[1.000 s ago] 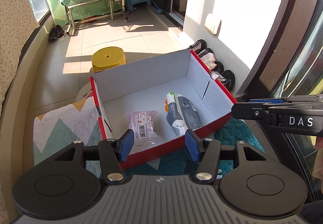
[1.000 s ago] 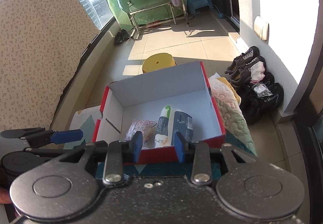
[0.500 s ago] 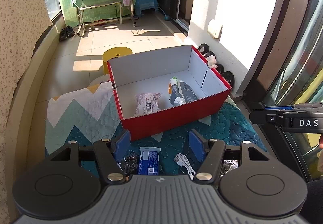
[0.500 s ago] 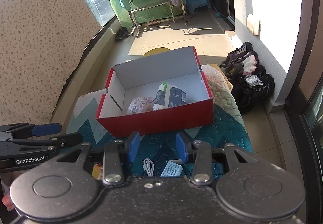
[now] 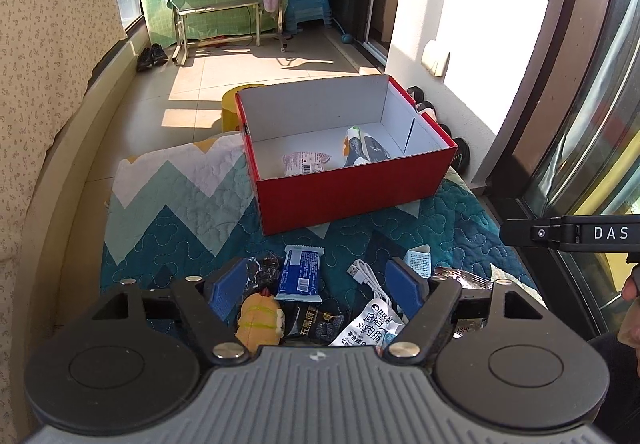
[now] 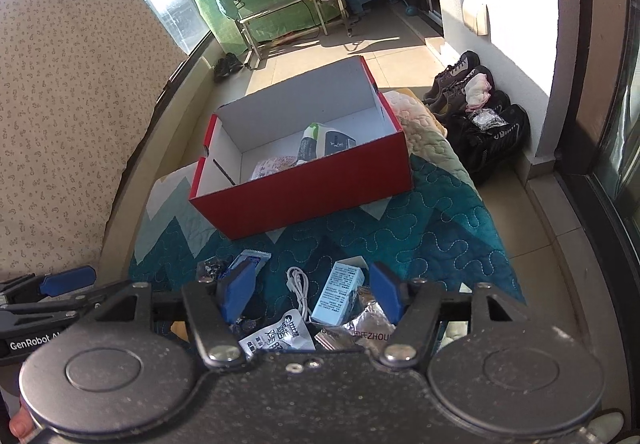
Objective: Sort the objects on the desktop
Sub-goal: 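Grasp the silver ZHOUSHI foil bag with the right tool while the left tool grasps the yellow squishy toy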
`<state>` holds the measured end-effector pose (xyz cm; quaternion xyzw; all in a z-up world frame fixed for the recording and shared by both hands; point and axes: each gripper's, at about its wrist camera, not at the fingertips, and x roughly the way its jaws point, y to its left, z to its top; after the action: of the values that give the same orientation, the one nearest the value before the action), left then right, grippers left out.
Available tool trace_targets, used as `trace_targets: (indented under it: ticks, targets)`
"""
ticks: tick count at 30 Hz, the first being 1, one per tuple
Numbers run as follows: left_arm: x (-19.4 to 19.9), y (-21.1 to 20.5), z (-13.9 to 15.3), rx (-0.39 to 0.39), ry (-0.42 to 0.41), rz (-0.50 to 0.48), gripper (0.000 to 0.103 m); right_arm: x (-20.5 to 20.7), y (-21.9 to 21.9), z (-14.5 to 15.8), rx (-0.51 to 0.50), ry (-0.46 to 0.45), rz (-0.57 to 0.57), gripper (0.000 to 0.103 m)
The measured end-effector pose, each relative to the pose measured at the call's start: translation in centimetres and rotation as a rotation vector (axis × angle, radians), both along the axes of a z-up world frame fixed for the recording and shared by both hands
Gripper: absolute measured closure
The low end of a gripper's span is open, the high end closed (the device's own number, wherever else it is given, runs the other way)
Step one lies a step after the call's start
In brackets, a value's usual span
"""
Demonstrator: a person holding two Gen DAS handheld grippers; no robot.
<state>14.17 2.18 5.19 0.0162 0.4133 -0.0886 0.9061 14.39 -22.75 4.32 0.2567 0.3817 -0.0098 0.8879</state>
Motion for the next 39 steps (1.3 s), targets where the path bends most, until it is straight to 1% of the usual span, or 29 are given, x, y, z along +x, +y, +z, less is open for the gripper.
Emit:
trace_targets:
  ticks: [3,7,9,11,15,19,25,32,39]
  targets:
    - [-0.7,0.3,-0.9,-0.007,0.017,0.013,0.020,-0.5,0.0,-0.8,0.024,0.022,-0.025,0.037]
    - [-1.4,0.6,-2.2,-0.014,0.040,0.024,0.017,-0.9,0.2,-1.8,0.021,0.055,-0.043,0.036]
    - [-1.7,0.9,-2.9,-0.013,0.045,0.031,0.012,-1.2,0.3,-2.2,0.024,0.062,-0.050,0.035]
    - [-1.9,1.0,-3.6,-0.009,0.055,0.037,0.002,-1.2,0.3,-2.6,0.025,0.075,-0.058,0.035]
    - [-1.9,1.5,-4.8,-0.005,0.076,0.041,0.001,-1.1,0.2,-3.7,0.035,0.111,-0.083,0.031]
    - [-1.6,2.1,-5.9,0.005,0.098,0.048,0.001,-0.5,-0.4,-4.7,0.061,0.146,-0.120,0.029]
    - [0.0,2.9,-7.5,0.016,0.144,0.052,0.001,0.5,-0.7,-6.6,0.078,0.204,-0.154,0.029]
    - [2.3,3.5,-10.0,0.010,0.201,0.072,0.001,1.8,-0.8,-8.6,0.091,0.258,-0.167,0.029]
    - [4.2,3.9,-11.8,0.011,0.235,0.075,0.001,3.3,-0.6,-10.4,0.099,0.300,-0.177,0.028]
